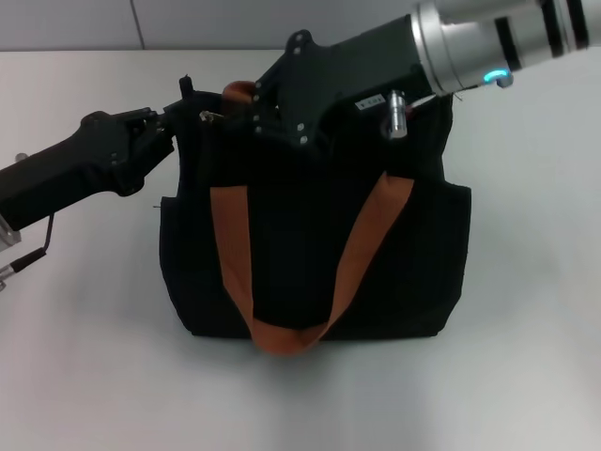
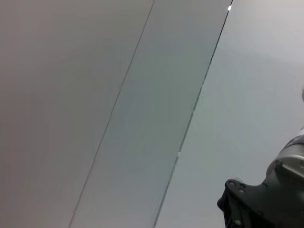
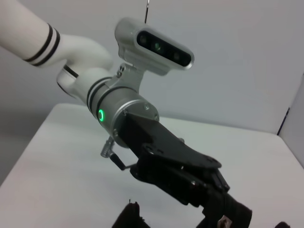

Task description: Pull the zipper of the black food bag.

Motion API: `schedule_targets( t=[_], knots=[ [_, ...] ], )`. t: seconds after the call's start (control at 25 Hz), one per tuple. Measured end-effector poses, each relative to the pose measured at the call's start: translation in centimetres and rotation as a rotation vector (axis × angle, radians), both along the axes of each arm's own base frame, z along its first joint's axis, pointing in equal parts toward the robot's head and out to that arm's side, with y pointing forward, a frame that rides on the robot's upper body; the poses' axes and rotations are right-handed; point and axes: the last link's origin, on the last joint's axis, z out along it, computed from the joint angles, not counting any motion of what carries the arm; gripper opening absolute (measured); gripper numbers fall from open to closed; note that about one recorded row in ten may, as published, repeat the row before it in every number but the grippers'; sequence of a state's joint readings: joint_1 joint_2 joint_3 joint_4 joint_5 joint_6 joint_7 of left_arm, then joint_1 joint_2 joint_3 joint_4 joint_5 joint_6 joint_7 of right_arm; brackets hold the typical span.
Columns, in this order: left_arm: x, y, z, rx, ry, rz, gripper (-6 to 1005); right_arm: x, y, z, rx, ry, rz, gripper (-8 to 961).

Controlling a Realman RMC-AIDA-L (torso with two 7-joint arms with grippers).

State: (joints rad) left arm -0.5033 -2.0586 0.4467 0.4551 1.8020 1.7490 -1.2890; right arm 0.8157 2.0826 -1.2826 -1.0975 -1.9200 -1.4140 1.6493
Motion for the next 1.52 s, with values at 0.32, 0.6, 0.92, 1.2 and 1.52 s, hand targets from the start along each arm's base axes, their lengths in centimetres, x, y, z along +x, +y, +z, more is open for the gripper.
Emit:
schedule_targets(
  t=[0.32, 0.6, 0.92, 1.2, 1.52],
  knots=[
    [-1.0, -0.6, 0.3, 0.047, -0.001, 0.029, 101, -1.8, 0.4, -0.6, -0.008, -0.107, 0.012, -3],
    [-1.4, -1.0, 0.4, 0.062, -0.003, 0.042, 102, -3.0, 0.5, -0.7, -0.017, -0.183, 0.03, -3],
    [-1.6, -1.1, 0.4, 0.066, -0.002, 0.045, 104, -3.4, 0.4, -0.5, -0.009, -0.249, 0.025, -4],
    [-1.8, -1.3, 0.4, 0.067, -0.003, 0.052, 106, -3.5, 0.2, 0.1, 0.0, -0.288, 0.01, -5],
    [-2.0, -1.4, 0.6, 0.078, -0.011, 0.062, 108, -2.8, 0.0, 0.9, 0.02, -0.353, -0.026, -5]
  ],
)
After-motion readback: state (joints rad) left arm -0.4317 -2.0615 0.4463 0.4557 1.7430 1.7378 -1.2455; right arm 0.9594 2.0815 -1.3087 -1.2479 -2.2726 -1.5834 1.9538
